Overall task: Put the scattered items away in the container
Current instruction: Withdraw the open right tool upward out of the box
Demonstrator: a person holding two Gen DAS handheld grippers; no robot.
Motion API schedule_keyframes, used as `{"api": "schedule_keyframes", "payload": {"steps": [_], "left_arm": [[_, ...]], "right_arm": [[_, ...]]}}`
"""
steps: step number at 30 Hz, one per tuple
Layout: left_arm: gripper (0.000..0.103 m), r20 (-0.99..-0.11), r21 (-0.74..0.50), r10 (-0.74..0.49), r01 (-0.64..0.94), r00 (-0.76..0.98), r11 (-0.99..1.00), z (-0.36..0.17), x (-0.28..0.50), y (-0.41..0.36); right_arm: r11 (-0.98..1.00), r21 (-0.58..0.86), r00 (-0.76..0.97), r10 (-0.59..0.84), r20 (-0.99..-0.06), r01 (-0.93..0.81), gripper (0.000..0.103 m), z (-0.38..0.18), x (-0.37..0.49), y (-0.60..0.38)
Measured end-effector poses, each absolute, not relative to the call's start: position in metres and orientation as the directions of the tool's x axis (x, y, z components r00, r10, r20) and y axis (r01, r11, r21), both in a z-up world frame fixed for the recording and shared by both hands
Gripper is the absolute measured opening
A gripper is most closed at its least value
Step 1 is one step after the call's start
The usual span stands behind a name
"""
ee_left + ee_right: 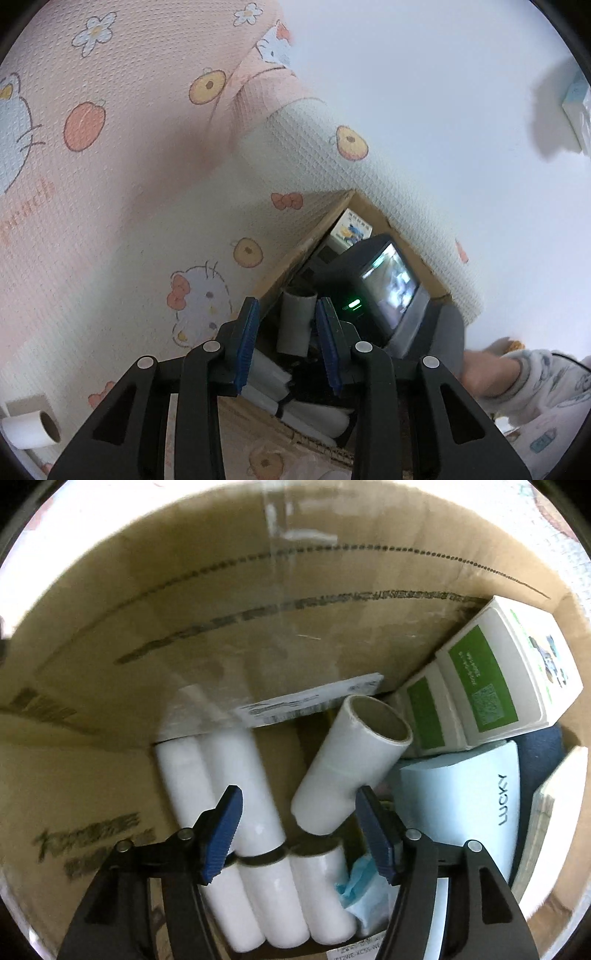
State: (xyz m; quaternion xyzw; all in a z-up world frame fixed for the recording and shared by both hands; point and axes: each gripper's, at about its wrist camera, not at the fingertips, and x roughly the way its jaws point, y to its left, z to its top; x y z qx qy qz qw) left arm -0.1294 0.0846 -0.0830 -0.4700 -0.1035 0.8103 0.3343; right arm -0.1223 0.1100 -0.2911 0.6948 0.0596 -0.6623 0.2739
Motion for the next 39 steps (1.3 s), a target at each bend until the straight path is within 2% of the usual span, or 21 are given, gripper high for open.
{"api": "schedule_keyframes", "payload": {"steps": [1, 2, 4, 7, 14, 17, 20, 25, 30, 35, 36, 37, 38, 39], "left_arm": [[0.036, -0.703, -0.469, 0.63, -0.452, -0.33, -0.759, -0.083, -0.128, 0.087], [0.036, -0.712, -0.457, 0.622, -0.457, -0.326, -0.763, -0.084, -0.127, 0.09], [0.036, -0.733, -0.434, 0.602, -0.464, -0.316, -0.772, -0.085, -0.126, 0.098], [0.036, -0.753, -0.418, 0.588, -0.475, -0.297, -0.775, -0.087, -0.127, 0.11], [0.036, -0.792, -0.397, 0.561, -0.493, -0.242, -0.774, -0.086, -0.135, 0.142], [0.036, -0.802, -0.427, 0.567, -0.484, -0.187, -0.764, -0.088, -0.144, 0.16], [0.036, -0.801, -0.499, 0.589, -0.421, -0.111, -0.758, -0.098, -0.157, 0.175], [0.033, -0.803, -0.564, 0.596, -0.302, -0.017, -0.768, -0.121, -0.174, 0.197], [0.033, -0.844, -0.517, 0.533, -0.165, -0.066, -0.84, -0.141, -0.191, 0.204], [0.032, -0.801, -0.593, 0.594, -0.047, -0.075, -0.804, -0.158, -0.197, 0.204], [0.032, -0.806, -0.586, 0.587, -0.033, -0.074, -0.81, -0.161, -0.197, 0.204], [0.023, -0.808, -0.584, 0.583, -0.021, -0.08, -0.812, -0.164, -0.197, 0.205], [0.008, -0.811, -0.58, 0.579, -0.014, -0.081, -0.815, -0.167, -0.197, 0.207], [0.005, -0.82, -0.568, 0.567, -0.007, -0.076, -0.823, -0.171, -0.196, 0.207]], "right_arm": [[-0.834, 0.332, 0.126, -0.308, -0.943, 0.44, 0.05, -0.289, -0.123, 0.113], [-0.821, 0.385, 0.151, -0.355, -0.922, 0.421, 0.035, -0.288, -0.124, 0.118], [-0.804, 0.488, 0.203, -0.444, -0.873, 0.34, 0.03, -0.286, -0.126, 0.128], [-0.822, 0.482, 0.165, -0.453, -0.876, 0.304, 0.017, -0.277, -0.127, 0.142], [-0.833, 0.468, 0.062, -0.473, -0.879, 0.295, 0.013, -0.244, -0.125, 0.176], [-0.844, 0.445, -0.002, -0.467, -0.884, 0.3, 0.013, -0.228, -0.126, 0.186], [-0.852, 0.439, -0.056, -0.472, -0.88, 0.285, 0.013, -0.205, -0.106, 0.167], [-0.867, 0.43, -0.098, -0.465, -0.88, 0.252, 0.013, -0.205, -0.116, 0.188], [-0.871, 0.425, -0.125, -0.463, -0.877, 0.247, 0.013, -0.205, -0.146, 0.226], [-0.871, 0.421, -0.137, -0.463, -0.876, 0.253, 0.013, -0.201, -0.145, 0.229], [-0.871, 0.421, -0.136, -0.462, -0.876, 0.253, 0.013, -0.198, -0.142, 0.231], [-0.872, 0.42, -0.136, -0.462, -0.877, 0.252, 0.013, -0.198, -0.142, 0.231], [-0.873, 0.42, -0.137, -0.461, -0.877, 0.25, 0.013, -0.198, -0.141, 0.232], [-0.874, 0.419, -0.139, -0.46, -0.877, 0.247, 0.013, -0.197, -0.141, 0.233]]}}
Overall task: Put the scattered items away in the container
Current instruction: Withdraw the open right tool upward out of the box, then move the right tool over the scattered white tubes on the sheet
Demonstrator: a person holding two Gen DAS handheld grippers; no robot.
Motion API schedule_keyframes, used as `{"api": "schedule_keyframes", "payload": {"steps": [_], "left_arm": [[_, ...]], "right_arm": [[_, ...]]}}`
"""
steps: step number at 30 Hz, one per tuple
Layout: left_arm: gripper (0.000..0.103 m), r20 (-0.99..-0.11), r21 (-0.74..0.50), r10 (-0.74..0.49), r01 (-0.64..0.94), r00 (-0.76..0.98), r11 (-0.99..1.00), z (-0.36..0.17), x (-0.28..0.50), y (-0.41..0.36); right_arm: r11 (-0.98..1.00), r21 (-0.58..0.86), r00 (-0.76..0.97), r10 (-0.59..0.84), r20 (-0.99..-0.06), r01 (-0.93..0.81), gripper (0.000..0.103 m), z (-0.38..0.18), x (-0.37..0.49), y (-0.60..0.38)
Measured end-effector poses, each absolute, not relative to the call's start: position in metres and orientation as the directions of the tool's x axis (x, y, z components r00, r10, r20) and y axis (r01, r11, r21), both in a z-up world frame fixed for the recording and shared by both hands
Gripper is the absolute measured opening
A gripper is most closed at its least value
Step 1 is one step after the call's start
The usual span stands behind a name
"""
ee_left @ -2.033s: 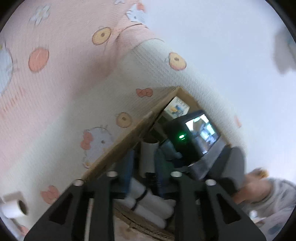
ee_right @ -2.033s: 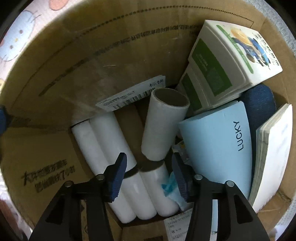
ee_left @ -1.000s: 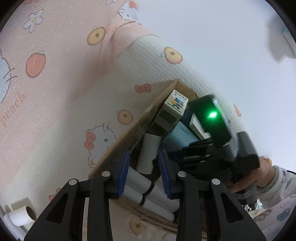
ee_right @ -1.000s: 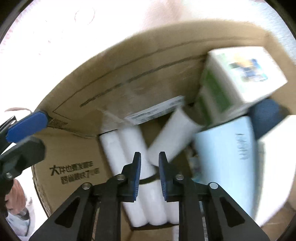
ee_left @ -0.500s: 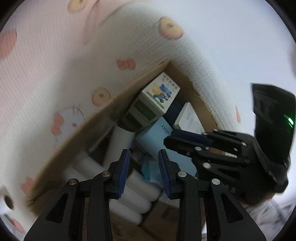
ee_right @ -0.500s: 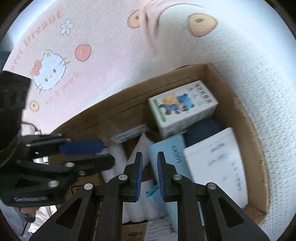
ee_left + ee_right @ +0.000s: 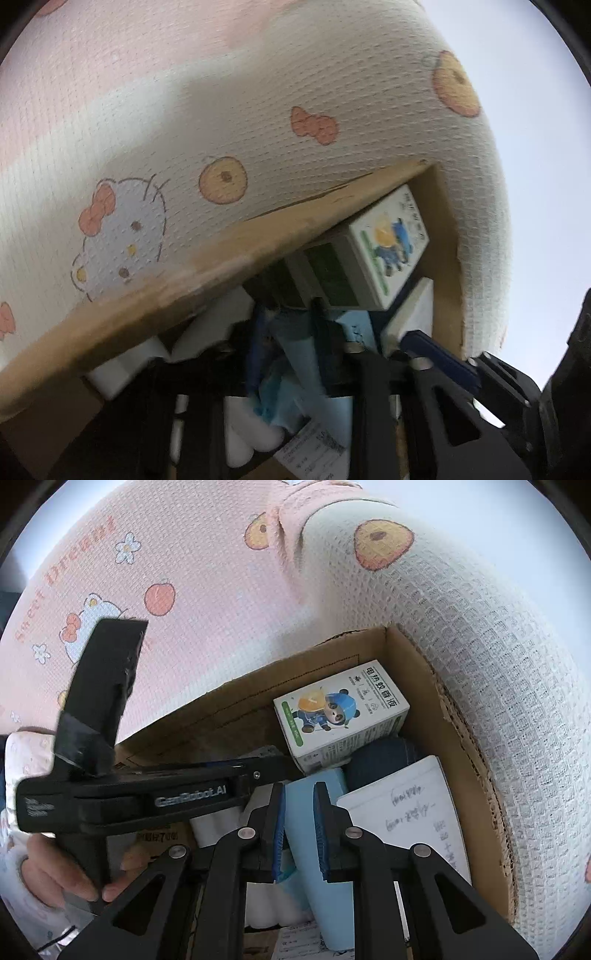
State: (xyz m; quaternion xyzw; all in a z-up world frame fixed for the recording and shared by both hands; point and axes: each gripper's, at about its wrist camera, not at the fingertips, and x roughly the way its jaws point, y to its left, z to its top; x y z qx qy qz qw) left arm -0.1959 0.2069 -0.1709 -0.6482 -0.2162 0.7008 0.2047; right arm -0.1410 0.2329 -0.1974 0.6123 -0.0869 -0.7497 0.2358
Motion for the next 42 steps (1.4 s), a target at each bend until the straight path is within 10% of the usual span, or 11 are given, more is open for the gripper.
{"api": "schedule_keyframes", "payload": {"steps": [9, 23, 42], "left_arm": [[0.003, -0.789, -0.608, 0.6, 0.032, -0.131, -0.793, -0.175, -0.2, 0.21], [0.001, -0.968, -0.246, 0.244, 0.029, -0.051, -0.969, -0.18, -0.189, 0.201], [0.001, -0.936, -0.246, 0.264, -0.106, -0.232, -0.964, -0.106, -0.157, 0.18]], "right_arm": [[-0.885, 0.404, -0.14, -0.441, -0.886, 0.23, 0.013, -0.21, -0.134, 0.23], [-0.893, 0.369, -0.114, -0.407, -0.906, 0.257, 0.013, -0.212, -0.144, 0.218], [-0.876, 0.31, -0.096, -0.368, -0.925, 0.368, 0.013, -0.194, -0.127, 0.181]]}}
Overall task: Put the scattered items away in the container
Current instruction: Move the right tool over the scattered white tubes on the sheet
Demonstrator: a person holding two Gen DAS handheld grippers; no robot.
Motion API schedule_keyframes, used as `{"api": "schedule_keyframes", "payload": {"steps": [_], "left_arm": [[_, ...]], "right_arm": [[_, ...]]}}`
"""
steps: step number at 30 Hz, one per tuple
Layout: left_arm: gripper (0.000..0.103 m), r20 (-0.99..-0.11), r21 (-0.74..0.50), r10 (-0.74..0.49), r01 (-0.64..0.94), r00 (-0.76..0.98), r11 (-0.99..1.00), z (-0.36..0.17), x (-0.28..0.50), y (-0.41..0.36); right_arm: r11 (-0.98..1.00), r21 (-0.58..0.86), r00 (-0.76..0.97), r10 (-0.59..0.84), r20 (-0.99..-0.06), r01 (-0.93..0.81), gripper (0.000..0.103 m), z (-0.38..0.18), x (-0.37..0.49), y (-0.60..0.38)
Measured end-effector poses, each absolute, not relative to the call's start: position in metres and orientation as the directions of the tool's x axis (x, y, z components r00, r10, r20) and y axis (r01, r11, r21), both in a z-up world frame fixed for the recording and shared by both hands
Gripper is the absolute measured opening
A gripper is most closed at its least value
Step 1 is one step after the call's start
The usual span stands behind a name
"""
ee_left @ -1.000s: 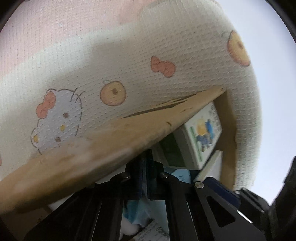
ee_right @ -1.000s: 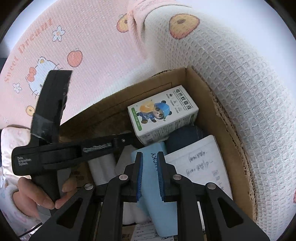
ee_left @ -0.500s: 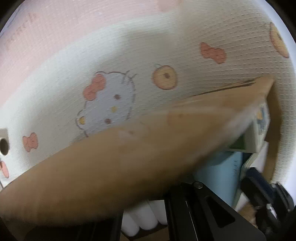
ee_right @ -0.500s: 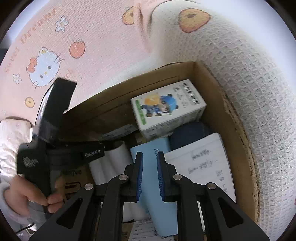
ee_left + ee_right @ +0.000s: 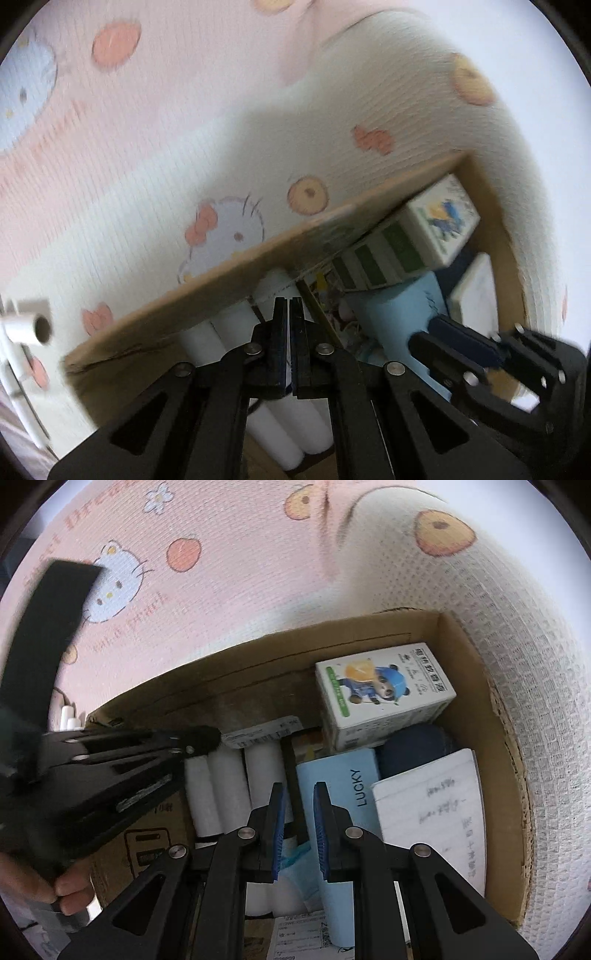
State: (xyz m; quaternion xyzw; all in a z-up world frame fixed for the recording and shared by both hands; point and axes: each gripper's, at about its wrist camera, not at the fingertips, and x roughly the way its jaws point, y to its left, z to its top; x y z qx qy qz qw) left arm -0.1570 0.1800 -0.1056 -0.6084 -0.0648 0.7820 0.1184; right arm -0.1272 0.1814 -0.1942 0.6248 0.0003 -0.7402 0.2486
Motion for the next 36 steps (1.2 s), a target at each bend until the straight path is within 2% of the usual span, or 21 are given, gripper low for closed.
{"api": "schedule_keyframes", "payload": {"steps": [5, 10, 22, 25, 30, 32, 36], "left_arm": [[0.001, -0.913, -0.225, 0.273, -0.185, -0.303, -0.957, -0.087, -0.138, 0.176], [0.002, -0.908, -0.263, 0.312, -0.2, -0.279, -0.944, -0.083, -0.13, 0.163], [0.004, -0.824, -0.338, 0.413, -0.249, -0.387, -0.908, -0.067, -0.096, 0.122], [0.013, -0.792, -0.353, 0.416, -0.221, -0.447, -0.909, -0.063, -0.087, 0.104], [0.014, -0.737, -0.381, 0.389, -0.135, -0.553, -0.915, -0.049, -0.065, 0.07], [0.014, -0.74, -0.347, 0.332, -0.09, -0.586, -0.933, -0.044, -0.058, 0.058], [0.014, -0.757, -0.361, 0.299, -0.008, -0.582, -0.932, -0.048, -0.05, 0.036]], "right_arm": [[-0.868, 0.282, -0.101, -0.35, -0.931, 0.41, 0.013, -0.182, -0.115, 0.167], [-0.863, 0.206, -0.134, -0.298, -0.945, 0.461, 0.013, -0.172, -0.106, 0.148], [-0.842, 0.042, -0.166, -0.154, -0.974, 0.537, 0.013, -0.159, -0.085, 0.122], [-0.83, 0.007, -0.171, -0.123, -0.978, 0.557, 0.013, -0.157, -0.076, 0.115], [-0.809, -0.065, -0.229, -0.088, -0.969, 0.584, 0.013, -0.14, -0.056, 0.106], [-0.791, -0.119, -0.29, -0.077, -0.954, 0.6, 0.013, -0.129, -0.046, 0.1], [-0.724, -0.157, -0.355, -0.129, -0.926, 0.672, 0.013, -0.114, -0.029, 0.084]]}}
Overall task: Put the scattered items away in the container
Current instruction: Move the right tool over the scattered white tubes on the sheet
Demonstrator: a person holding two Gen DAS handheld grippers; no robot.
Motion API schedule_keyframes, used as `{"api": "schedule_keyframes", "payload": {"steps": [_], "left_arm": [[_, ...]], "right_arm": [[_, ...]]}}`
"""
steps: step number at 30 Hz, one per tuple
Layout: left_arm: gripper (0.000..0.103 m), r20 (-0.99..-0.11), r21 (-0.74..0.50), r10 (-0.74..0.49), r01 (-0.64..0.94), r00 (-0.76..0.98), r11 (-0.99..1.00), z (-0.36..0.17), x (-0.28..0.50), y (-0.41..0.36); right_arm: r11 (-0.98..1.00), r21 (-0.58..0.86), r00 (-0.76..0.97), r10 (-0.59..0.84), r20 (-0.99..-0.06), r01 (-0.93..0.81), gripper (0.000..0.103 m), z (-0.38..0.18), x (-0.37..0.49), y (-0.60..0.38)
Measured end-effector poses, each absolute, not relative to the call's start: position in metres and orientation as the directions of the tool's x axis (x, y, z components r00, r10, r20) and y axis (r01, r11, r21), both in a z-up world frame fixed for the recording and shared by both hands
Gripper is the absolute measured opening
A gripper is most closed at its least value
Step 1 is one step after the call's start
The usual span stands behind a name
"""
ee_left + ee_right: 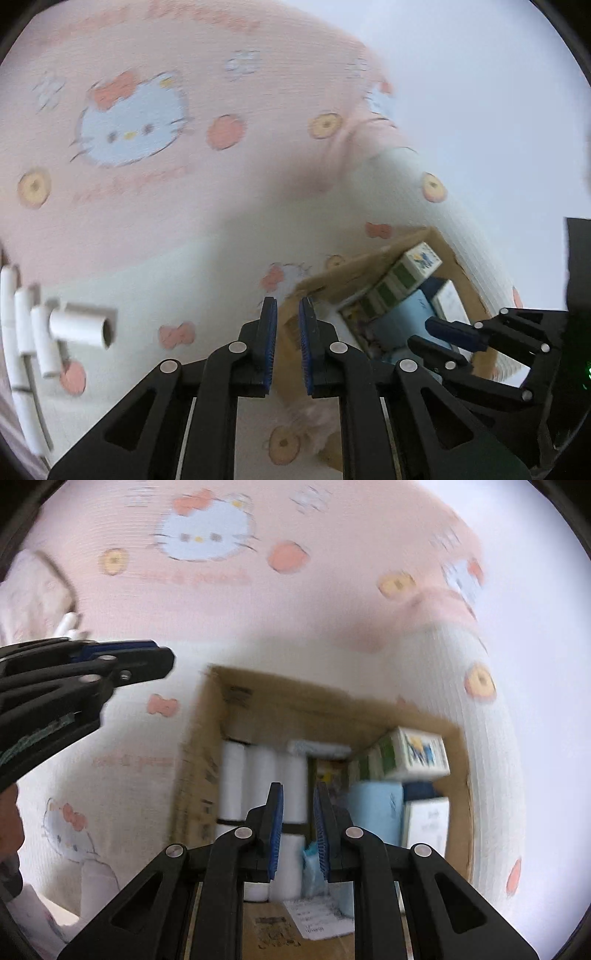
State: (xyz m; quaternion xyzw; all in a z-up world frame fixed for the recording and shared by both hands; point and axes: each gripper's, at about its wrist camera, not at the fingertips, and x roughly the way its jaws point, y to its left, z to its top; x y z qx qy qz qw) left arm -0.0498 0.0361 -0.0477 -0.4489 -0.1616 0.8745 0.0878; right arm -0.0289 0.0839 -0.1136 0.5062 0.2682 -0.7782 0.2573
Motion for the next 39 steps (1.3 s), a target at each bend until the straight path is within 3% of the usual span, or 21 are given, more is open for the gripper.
{"api": "schedule_keyframes", "payload": {"steps": [17, 25, 29, 34, 39], "left_arm": [[0.014, -0.902, -0.291, 0.189, 0.222, -0.387, -0.931, -0.131, -0.03, -0.092], [0.014, -0.966, -0.166, 0.093, 0.305, -0.241, -0.938, -0.154, -0.004, -0.142], [0.014, -0.952, -0.076, -0.008, 0.263, -0.305, -0.962, -0.145, 0.01, -0.15], [0.018, -0.938, -0.074, -0.023, 0.266, -0.345, -0.961, -0.141, 0.03, -0.172], [0.019, -0.948, -0.022, -0.06, 0.253, -0.313, -0.967, -0.151, 0.039, -0.19]], "right_arm": [[-0.315, -0.175, -0.268, -0.282, -0.921, 0.933, 0.013, -0.116, -0.019, -0.008], [-0.15, -0.05, -0.097, -0.327, -0.94, 0.987, 0.013, -0.119, -0.004, -0.058], [-0.092, 0.021, -0.018, -0.407, -0.913, 0.996, 0.013, -0.111, 0.001, -0.083], [-0.029, 0.133, 0.1, -0.505, -0.857, 0.991, 0.013, -0.1, 0.014, -0.12], [0.039, 0.194, 0.189, -0.476, -0.859, 0.98, 0.013, -0.112, 0.029, -0.16]]}}
